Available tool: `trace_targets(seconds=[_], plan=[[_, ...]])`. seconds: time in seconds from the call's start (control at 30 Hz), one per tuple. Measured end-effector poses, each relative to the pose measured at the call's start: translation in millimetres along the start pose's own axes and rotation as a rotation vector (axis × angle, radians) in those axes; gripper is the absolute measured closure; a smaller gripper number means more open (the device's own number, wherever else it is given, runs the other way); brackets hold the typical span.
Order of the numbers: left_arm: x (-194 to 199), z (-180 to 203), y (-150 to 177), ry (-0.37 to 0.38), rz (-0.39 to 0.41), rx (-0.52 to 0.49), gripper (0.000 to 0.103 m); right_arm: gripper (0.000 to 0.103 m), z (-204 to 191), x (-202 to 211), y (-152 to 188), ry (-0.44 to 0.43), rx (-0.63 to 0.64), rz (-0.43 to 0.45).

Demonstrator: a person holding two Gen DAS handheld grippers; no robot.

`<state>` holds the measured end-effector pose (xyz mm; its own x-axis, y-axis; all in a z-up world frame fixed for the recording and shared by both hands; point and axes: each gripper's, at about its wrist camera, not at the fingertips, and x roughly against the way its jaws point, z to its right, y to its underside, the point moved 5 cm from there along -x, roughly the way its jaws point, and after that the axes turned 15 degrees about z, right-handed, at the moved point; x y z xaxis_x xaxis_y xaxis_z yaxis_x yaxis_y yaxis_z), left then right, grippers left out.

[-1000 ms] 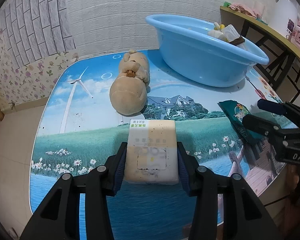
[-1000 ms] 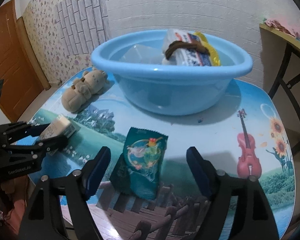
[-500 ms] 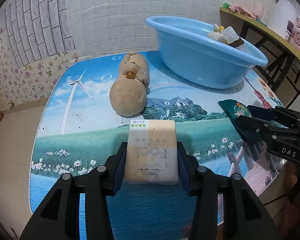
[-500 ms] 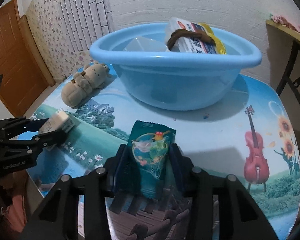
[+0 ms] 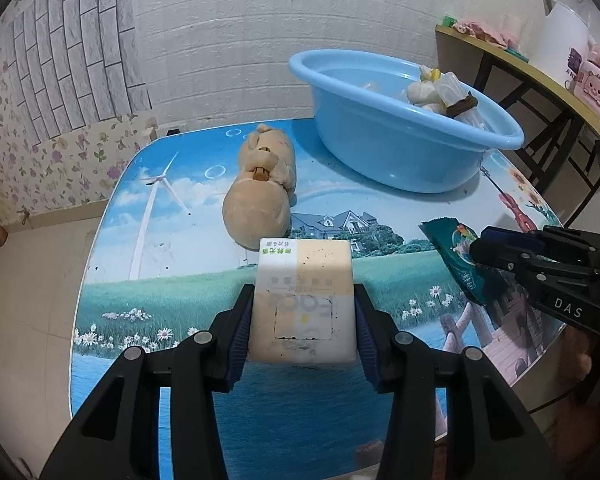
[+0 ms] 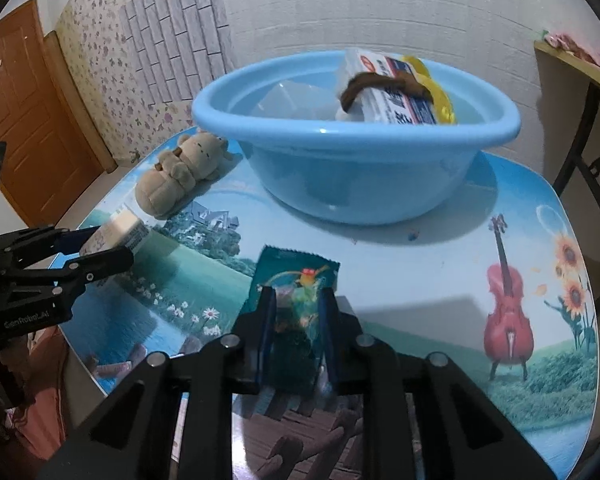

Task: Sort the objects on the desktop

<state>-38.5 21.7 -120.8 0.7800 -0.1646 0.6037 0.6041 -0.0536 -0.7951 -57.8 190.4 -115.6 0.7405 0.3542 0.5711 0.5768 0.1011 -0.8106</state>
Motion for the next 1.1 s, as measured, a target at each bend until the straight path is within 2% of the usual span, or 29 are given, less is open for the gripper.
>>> trace_targets(seconds=[0.03, 0.07, 0.2, 0.3, 0.43, 0.67, 0.73, 0.77, 1.0, 1.03, 1.07, 1.1], plan=[[0, 0, 1, 0.000, -0.002, 0.000, 0.058, 0.065, 0, 1, 0, 0.000, 0.000, 0.004], [0, 0, 1, 0.000, -0.003, 0.001, 0.058, 0.061, 0, 2, -1, -0.002, -0.006, 0.013], [1, 0, 1, 0.002, -0.003, -0.001, 0.058, 0.057, 2, 1, -3, 0.014, -0.004, 0.014], [1, 0, 2, 0.004, -0.004, -0.002, 0.058, 0.045, 2, -5, 1, 0.032, 0.011, -0.008], [0, 0, 4, 0.005, -0.010, 0.000, 0.058, 0.045, -2, -10, 6, 0.033, 0.032, -0.026], [-3, -2, 6, 0.004, -0.015, 0.007, 0.058, 0.044, 2, -13, 4, 0.025, 0.017, 0.003], [-3, -3, 6, 0.004, -0.016, 0.009, 0.058, 0.050, 1, -14, 4, 0.022, 0.027, 0.006], [-4, -3, 6, 0.004, -0.016, 0.011, 0.058, 0.062, 1, -14, 4, 0.015, 0.031, 0.008], [-1, -7, 3, 0.000, 0.000, 0.020, 0.058, 0.064, 0, -11, 4, -0.003, 0.029, -0.003], [1, -8, 2, -0.001, 0.005, 0.021, 0.058, 0.069, 0, -9, 2, 0.000, 0.031, 0.006], [2, -8, 0, -0.002, 0.011, 0.022, 0.058, 0.081, 1, -4, -1, 0.005, 0.034, 0.021], [3, -9, -2, -0.003, 0.016, 0.022, 0.058, 0.085, 2, -1, -4, 0.000, 0.031, 0.027]])
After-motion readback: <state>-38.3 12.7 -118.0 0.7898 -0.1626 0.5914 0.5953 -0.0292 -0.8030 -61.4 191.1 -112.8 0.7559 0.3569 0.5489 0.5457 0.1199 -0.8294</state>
